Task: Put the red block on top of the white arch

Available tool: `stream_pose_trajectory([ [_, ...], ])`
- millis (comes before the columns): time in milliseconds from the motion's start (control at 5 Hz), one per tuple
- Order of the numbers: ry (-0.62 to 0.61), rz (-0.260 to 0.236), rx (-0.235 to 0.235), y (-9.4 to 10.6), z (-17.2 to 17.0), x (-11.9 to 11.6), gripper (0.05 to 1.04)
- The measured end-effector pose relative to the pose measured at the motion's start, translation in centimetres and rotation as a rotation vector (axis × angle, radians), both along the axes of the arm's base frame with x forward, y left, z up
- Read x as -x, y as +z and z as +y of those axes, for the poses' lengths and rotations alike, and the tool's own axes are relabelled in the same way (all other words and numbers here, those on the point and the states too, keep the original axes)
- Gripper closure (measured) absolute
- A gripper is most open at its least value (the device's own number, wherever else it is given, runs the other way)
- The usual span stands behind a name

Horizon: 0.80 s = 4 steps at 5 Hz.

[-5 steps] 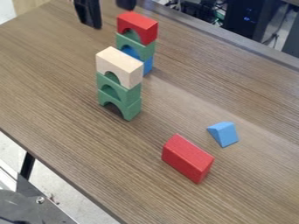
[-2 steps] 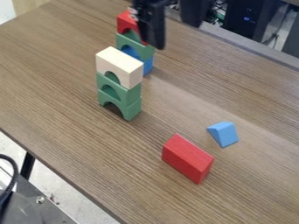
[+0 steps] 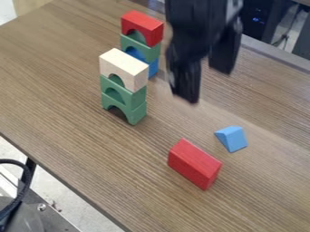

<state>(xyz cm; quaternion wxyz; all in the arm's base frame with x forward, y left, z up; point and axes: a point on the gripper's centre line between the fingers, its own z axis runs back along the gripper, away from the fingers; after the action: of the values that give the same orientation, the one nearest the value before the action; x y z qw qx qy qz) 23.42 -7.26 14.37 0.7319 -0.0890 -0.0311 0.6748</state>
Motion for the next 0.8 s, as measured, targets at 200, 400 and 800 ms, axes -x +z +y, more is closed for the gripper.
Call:
stream_pose_trajectory([
  [200,0.07,-0.008,0.014,-1.5,-1.3,0.7,0.083],
  [400,0.163,-0.043,-0.003,-2.7,-2.5,1.3,0.083],
  [800,0.208,-0.073,-0.031,-4.0,-2.3,1.5,0.083],
])
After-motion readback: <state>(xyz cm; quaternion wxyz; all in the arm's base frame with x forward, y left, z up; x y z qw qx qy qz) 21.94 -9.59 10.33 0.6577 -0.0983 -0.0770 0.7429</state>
